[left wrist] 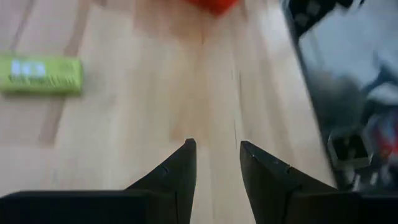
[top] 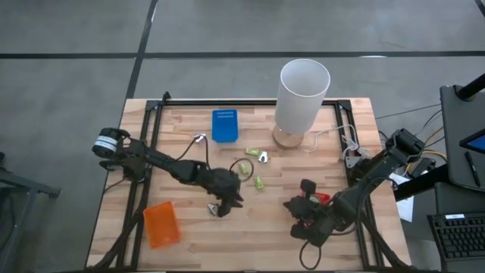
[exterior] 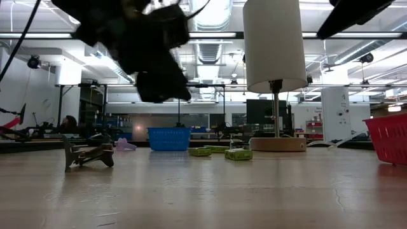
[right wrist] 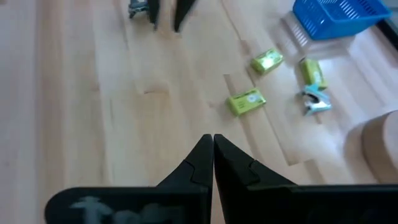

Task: Pick and place Stapler, Stapler remover, tape
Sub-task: Put the black staple remover into the blue bin

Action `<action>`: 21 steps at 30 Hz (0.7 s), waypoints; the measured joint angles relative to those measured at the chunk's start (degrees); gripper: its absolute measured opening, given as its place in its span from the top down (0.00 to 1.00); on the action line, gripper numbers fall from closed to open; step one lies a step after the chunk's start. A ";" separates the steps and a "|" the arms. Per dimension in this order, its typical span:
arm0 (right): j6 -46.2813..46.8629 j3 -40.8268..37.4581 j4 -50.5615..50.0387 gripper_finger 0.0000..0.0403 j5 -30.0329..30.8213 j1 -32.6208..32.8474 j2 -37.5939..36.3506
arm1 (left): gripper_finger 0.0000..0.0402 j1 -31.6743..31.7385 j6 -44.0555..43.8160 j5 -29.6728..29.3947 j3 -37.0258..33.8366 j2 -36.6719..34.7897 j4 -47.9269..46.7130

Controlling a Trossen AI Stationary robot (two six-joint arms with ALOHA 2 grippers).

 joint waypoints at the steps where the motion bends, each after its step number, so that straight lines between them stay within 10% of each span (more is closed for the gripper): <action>1: -0.91 -0.02 -0.01 0.98 -0.05 -0.35 0.00 | 0.69 -0.90 1.14 -1.30 0.00 -0.57 -2.37; 7: -7.68 -0.02 0.01 0.98 -0.25 -3.23 0.00 | 0.69 -6.37 3.09 -12.61 0.00 -3.44 -17.54; 21: -15.30 -0.56 0.49 0.98 -0.50 -7.46 -0.02 | 0.69 -10.31 8.01 -15.04 0.00 -4.47 -27.02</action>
